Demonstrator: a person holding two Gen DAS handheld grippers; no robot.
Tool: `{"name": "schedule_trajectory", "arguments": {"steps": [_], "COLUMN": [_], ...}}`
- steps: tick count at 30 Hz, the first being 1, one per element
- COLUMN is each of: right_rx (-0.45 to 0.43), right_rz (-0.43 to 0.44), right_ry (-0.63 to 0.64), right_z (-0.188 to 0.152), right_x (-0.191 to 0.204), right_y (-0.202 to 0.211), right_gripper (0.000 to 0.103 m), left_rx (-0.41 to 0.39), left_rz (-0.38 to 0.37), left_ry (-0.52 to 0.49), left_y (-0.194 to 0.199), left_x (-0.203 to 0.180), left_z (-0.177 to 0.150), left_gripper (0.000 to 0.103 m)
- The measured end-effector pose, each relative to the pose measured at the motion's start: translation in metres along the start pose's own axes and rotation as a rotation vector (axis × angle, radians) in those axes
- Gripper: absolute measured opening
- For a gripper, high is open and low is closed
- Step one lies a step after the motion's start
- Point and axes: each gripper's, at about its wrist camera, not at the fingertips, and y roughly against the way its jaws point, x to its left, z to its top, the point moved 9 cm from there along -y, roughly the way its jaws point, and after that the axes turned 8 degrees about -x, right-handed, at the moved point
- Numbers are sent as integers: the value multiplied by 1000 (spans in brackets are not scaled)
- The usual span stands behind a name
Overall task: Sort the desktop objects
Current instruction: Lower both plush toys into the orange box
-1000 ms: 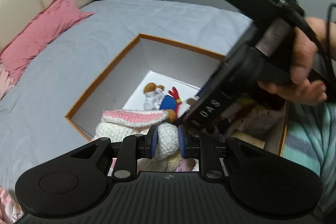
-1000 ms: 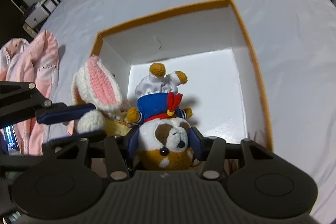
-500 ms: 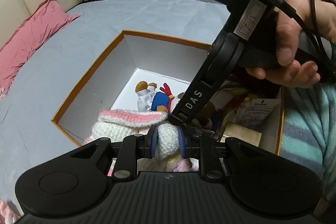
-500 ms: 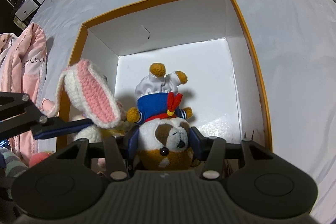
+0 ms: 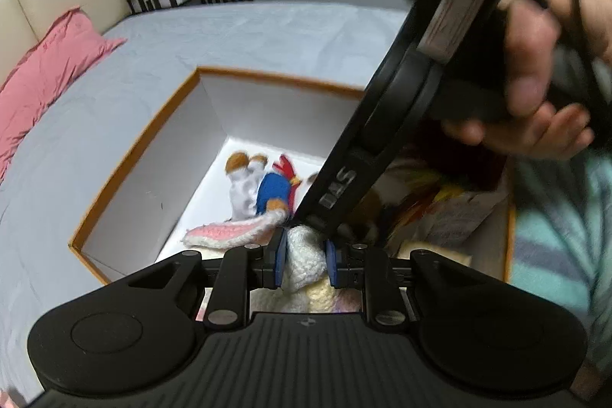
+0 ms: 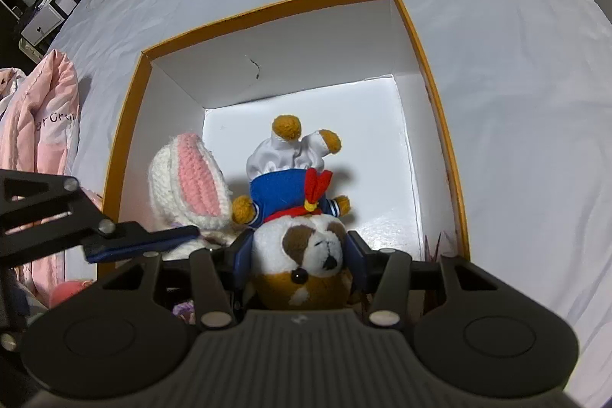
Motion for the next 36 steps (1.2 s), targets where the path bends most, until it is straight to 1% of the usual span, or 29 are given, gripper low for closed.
{"name": "schedule_trajectory", "arguments": {"steps": [4, 8, 12, 17, 23, 28, 30, 31, 32, 33, 36], "right_rx": [16, 39, 61, 87, 115, 89, 78, 82, 93, 94, 84], "right_rz": [10, 38, 61, 66, 46, 48, 56, 55, 53, 37, 55], "right_ry": [1, -34, -60, -60, -17, 38, 48, 51, 51, 48, 17], "right_z": [-3, -5, -7, -9, -15, -15, -16, -17, -19, -20, -18], "right_x": [0, -2, -1, 1, 1, 2, 3, 3, 3, 1, 1], "right_y": [-3, -9, -18, -26, -25, -8, -4, -4, -6, -8, -11], "right_gripper": [53, 53, 53, 56, 60, 62, 60, 53, 43, 42, 40], "left_rx": [43, 61, 69, 82, 85, 79, 80, 80, 82, 84, 88], "left_rz": [-11, 5, 6, 1, -3, -12, -16, -18, -19, -20, -23], "left_ry": [34, 21, 31, 32, 55, 50, 56, 58, 59, 58, 52], "left_y": [-5, -3, -3, -1, 1, 1, 1, 1, 0, -1, -1], "left_x": [8, 10, 14, 14, 15, 15, 16, 16, 17, 17, 14], "left_z": [-18, -27, -31, -31, -32, -34, -34, -33, -33, -33, -33], "left_gripper": [24, 24, 24, 24, 24, 24, 24, 24, 24, 24, 24]}}
